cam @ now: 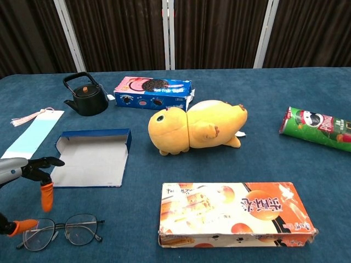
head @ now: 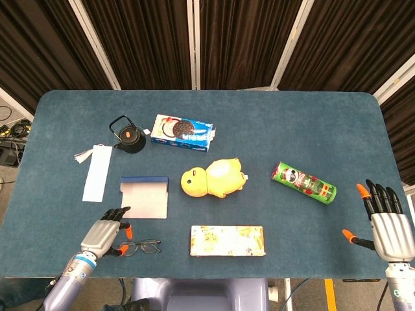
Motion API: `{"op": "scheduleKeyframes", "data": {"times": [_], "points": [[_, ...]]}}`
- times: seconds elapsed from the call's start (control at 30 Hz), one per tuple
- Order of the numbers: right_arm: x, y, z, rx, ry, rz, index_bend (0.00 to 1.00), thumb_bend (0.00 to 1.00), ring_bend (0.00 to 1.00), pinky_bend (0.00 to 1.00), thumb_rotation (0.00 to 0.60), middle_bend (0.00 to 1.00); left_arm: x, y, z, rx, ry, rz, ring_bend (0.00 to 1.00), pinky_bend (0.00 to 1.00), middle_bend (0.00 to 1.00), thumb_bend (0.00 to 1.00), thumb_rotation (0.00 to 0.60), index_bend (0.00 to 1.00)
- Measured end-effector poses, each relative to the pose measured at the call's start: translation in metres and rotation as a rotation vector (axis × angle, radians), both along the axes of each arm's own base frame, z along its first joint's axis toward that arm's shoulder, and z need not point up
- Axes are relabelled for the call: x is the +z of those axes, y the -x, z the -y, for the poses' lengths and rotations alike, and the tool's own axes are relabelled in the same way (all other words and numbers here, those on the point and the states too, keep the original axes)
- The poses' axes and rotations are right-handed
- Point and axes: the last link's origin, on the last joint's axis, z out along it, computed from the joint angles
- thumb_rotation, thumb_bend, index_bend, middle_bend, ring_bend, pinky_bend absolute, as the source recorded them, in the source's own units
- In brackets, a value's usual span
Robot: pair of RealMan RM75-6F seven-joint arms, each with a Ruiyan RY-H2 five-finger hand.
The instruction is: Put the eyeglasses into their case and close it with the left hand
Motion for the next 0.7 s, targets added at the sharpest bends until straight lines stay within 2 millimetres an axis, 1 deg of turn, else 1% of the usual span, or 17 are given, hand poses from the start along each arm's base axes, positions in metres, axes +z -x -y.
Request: {"op": "scheduleKeyframes", "data": {"times": [0.27, 0.53, 0.7], "points": [[0.0, 0.0, 0.0, -0.002, 0.001, 0.0, 0.02, 0.0, 0.0, 0.0, 0.6, 0.0, -0.01, -0.006, -0.002, -0.002, 0.011, 0.016, 0.0, 0.0, 0.0, 0.35, 0.6, 0.5], [0.001, 0.001, 0.0, -0.004, 0.002, 0.003, 0.02, 0.0, 0.0, 0.0, 0.6, 0.0, -0.015, -0.009, -0.003, 0.002, 0.022, 0.009, 0.0, 0.0, 0.0, 0.39, 0.6, 0.5], [0.002, 0.001, 0.0, -0.003, 0.002, 0.005, 0.02, 0.0, 0.0, 0.0, 0.6, 0.0, -0.023, -0.013, -0.002, 0.0, 0.04, 0.008, 0.0, 0.0, 0.0, 0.41, 0.6, 0.5]]}}
